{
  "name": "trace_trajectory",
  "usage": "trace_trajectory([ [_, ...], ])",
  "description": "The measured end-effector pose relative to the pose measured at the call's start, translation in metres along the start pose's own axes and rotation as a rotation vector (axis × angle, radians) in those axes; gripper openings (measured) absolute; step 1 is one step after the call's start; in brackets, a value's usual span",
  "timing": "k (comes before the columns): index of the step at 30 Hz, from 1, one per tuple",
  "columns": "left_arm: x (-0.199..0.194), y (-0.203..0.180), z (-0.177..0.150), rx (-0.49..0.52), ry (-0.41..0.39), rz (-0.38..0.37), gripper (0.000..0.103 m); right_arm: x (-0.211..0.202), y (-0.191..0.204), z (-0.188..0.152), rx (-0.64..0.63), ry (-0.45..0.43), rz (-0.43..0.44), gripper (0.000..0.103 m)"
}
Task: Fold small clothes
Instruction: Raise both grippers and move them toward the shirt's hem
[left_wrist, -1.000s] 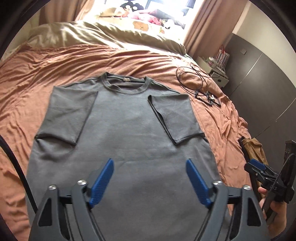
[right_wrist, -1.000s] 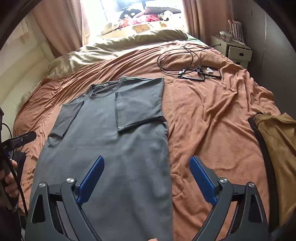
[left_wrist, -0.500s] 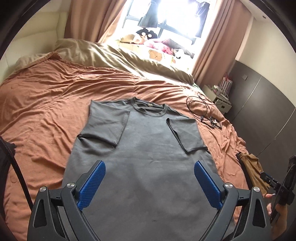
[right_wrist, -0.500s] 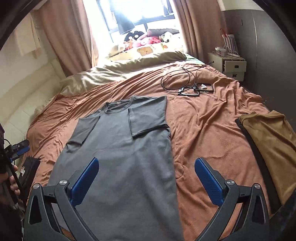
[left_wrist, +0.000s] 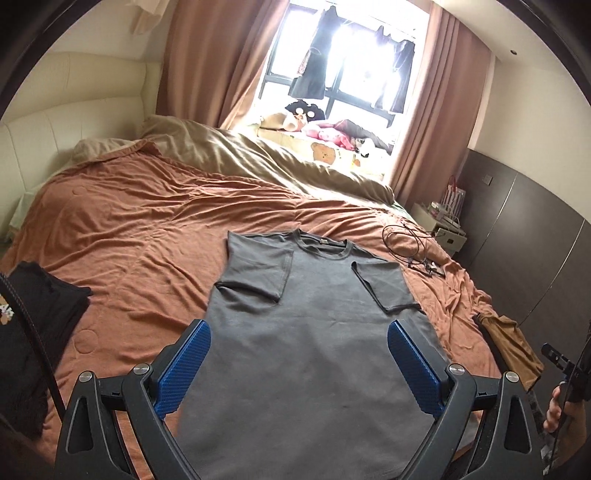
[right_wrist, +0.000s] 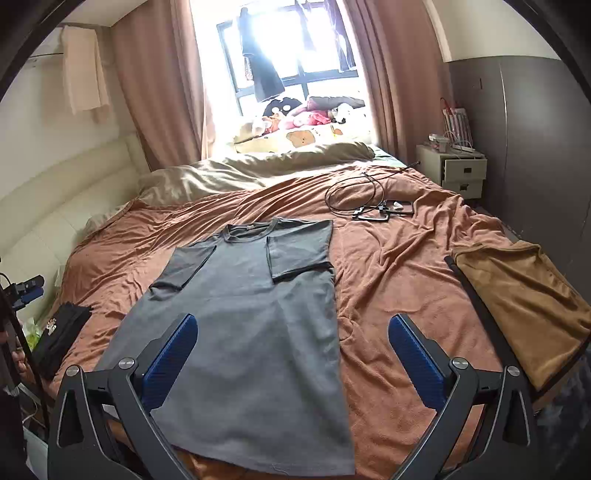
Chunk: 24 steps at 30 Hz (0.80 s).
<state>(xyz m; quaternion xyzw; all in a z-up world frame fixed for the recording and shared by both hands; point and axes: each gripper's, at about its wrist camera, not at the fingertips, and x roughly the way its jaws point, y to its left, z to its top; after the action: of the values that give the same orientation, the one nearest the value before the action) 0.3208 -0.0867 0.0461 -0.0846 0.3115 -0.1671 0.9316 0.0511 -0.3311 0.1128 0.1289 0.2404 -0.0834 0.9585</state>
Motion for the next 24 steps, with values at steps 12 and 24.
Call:
trace_trajectory([
  [12,-0.041,0.025,-0.062,0.045,0.052,0.049,0.097,-0.018,0.003,-0.051,-0.019,0.070,-0.023,0.103],
  [24,-0.067,0.073,-0.120,-0.005,0.091,0.062,0.097,-0.033,-0.010,-0.085,0.037,0.134,0.017,0.103],
])
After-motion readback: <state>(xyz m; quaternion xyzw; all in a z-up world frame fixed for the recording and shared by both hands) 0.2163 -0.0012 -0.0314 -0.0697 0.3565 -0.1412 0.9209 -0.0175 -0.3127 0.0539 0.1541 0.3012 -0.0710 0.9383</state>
